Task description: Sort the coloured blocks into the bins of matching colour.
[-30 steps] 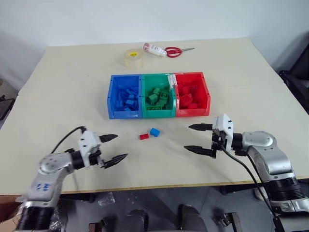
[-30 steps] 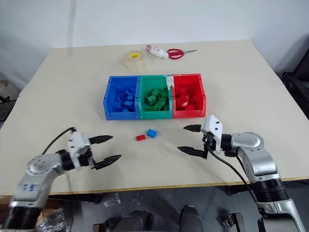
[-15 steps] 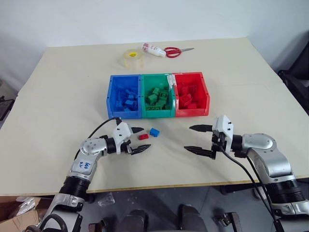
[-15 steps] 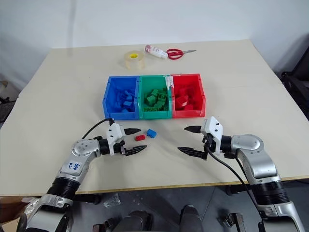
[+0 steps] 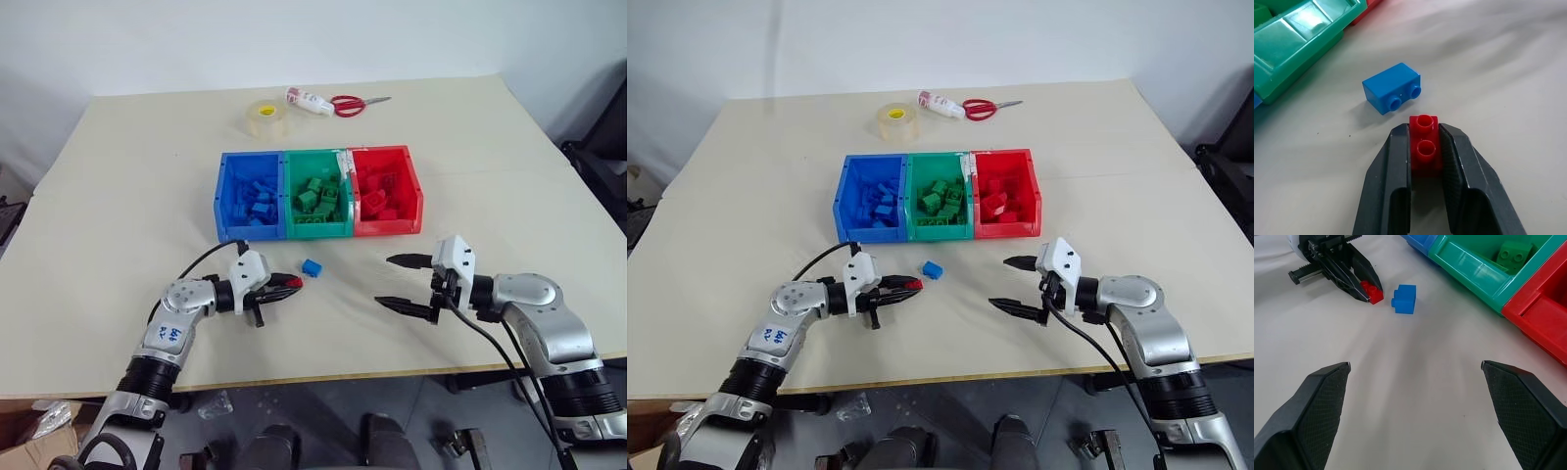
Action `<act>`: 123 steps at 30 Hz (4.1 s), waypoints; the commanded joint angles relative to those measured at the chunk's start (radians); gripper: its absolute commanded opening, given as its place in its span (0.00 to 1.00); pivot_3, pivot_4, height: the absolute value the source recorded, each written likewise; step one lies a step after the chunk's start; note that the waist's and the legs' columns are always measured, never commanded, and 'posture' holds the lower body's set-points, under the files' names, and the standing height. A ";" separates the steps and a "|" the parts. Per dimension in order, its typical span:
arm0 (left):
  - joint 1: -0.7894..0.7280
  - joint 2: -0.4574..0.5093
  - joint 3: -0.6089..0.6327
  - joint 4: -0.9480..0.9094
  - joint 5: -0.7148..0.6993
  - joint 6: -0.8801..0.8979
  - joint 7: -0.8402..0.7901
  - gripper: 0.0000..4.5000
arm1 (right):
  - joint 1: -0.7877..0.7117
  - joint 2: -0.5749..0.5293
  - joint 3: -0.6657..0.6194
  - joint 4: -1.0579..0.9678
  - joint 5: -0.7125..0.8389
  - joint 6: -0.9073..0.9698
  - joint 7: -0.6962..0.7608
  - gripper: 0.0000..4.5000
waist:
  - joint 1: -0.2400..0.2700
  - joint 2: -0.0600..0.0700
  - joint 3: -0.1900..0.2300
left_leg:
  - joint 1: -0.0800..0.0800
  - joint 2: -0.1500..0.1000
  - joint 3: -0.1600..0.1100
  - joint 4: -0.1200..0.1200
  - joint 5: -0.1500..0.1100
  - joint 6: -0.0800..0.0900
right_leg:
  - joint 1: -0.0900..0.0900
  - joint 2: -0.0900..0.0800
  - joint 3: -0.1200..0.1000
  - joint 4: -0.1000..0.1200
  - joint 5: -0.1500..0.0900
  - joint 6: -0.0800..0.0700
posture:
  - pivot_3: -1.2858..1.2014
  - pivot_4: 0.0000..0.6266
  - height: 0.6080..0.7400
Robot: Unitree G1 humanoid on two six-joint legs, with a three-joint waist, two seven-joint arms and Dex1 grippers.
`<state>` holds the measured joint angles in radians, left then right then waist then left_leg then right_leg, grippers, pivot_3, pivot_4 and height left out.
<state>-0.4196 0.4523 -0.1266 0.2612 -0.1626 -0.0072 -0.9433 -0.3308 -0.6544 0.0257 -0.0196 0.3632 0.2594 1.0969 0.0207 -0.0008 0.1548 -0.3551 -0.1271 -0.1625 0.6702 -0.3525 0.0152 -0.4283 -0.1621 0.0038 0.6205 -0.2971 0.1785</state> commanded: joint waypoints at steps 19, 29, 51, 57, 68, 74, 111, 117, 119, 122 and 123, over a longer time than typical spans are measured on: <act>-0.388 -0.283 0.009 0.275 0.044 -0.096 0.192 0.10 | 0.069 -0.007 -0.058 -0.107 0.030 0.003 -0.049 1.00 | 0.003 -0.001 0.001 | -0.003 -0.001 0.000 0.004 0.000 0.000 | 0.000 0.000 -0.001 0.001 0.001 0.002 | 0.52 0.24 1.00; -0.677 -0.434 0.054 0.673 0.113 -0.318 0.444 0.40 | 0.121 -0.004 -0.079 -0.157 0.039 0.010 -0.093 1.00 | 0.006 -0.004 0.003 | -0.007 -0.002 -0.001 0.010 -0.001 0.001 | -0.001 0.000 -0.001 0.000 0.003 0.005 | 0.52 0.24 1.00; -0.097 -0.037 0.083 -0.112 -0.073 0.060 -0.021 0.74 | 0.053 0.000 -0.048 -0.079 0.026 -0.011 -0.050 1.00 | -0.023 -0.003 0.002 | -0.014 -0.002 -0.001 0.011 -0.001 0.002 | -0.011 -0.001 0.001 0.006 0.003 0.004 | 0.52 0.24 1.00; 0.137 0.148 0.160 -0.331 -0.157 0.181 -0.082 0.74 | 0.004 0.003 -0.027 -0.029 0.023 -0.021 -0.014 1.00 | -0.020 -0.002 0.002 | -0.014 -0.002 -0.001 0.011 -0.001 0.002 | -0.011 -0.001 0.001 0.005 0.004 0.003 | 0.52 0.24 1.00; 0.172 0.109 0.149 -0.337 -0.113 0.183 0.037 0.74 | -0.047 0.014 -0.005 0.025 0.015 -0.037 0.017 1.00 | -0.014 -0.002 0.002 | -0.014 -0.002 -0.001 0.011 -0.001 0.002 | -0.010 -0.001 0.000 0.005 0.004 0.002 | 0.52 0.24 1.00; 0.076 -0.034 0.039 -0.245 -0.047 0.179 0.126 0.74 | -0.033 0.009 -0.016 0.012 0.016 -0.037 0.006 1.00 | -0.020 -0.002 0.002 | -0.014 -0.002 -0.001 0.012 -0.001 0.002 | -0.010 -0.001 0.000 0.006 0.004 0.002 | 0.52 0.24 1.00; -0.038 -0.069 -0.004 -0.165 -0.011 0.151 0.115 0.68 | 0.032 0.002 -0.040 -0.053 0.023 -0.029 -0.029 1.00 | -0.020 -0.002 0.001 | -0.014 -0.002 0.000 0.012 -0.001 0.002 | -0.010 -0.001 0.000 0.006 0.004 0.002 | 0.52 0.24 1.00; -0.062 -0.090 -0.036 -0.079 0.042 0.098 0.125 0.99 | 0.049 0.003 -0.048 -0.066 0.026 -0.027 -0.038 1.00 | -0.020 -0.002 0.001 | -0.014 -0.002 0.000 0.013 -0.001 0.002 | -0.010 -0.001 0.000 0.007 0.004 0.002 | 0.52 0.24 1.00; -0.077 -0.106 -0.048 -0.035 0.055 0.079 0.125 0.99 | 0.055 0.002 -0.051 -0.070 0.026 -0.025 -0.041 1.00 | -0.019 -0.002 0.001 | -0.014 -0.002 0.000 0.013 -0.001 0.002 | -0.010 -0.001 0.000 0.007 0.004 0.002 | 0.52 0.24 1.00; -0.091 -0.114 -0.068 0.011 0.068 0.064 0.106 0.99 | 0.059 0.000 -0.053 -0.074 0.027 -0.024 -0.046 1.00 | -0.019 -0.002 0.001 | -0.014 -0.003 0.000 0.013 -0.001 0.002 | -0.010 -0.001 0.000 0.007 0.004 0.002 | 0.52 0.24 1.00; -0.093 -0.114 -0.071 0.018 0.070 0.059 0.099 0.99 | 0.061 -0.001 -0.054 -0.076 0.028 -0.023 -0.047 1.00 | -0.019 -0.002 0.001 | -0.014 -0.003 0.000 0.013 -0.001 0.002 | -0.010 -0.001 0.000 0.007 0.004 0.002 | 0.52 0.24 1.00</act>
<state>-0.5041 0.3382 -0.1874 0.2733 -0.1003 0.0737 -0.8317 -0.2704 -0.6531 -0.0067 -0.0561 0.3764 0.2421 1.0554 0.0021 -0.0028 0.1558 -0.3689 -0.1297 -0.1629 0.6831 -0.3537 0.0171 -0.4384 -0.1632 0.0034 0.6271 -0.2929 0.1807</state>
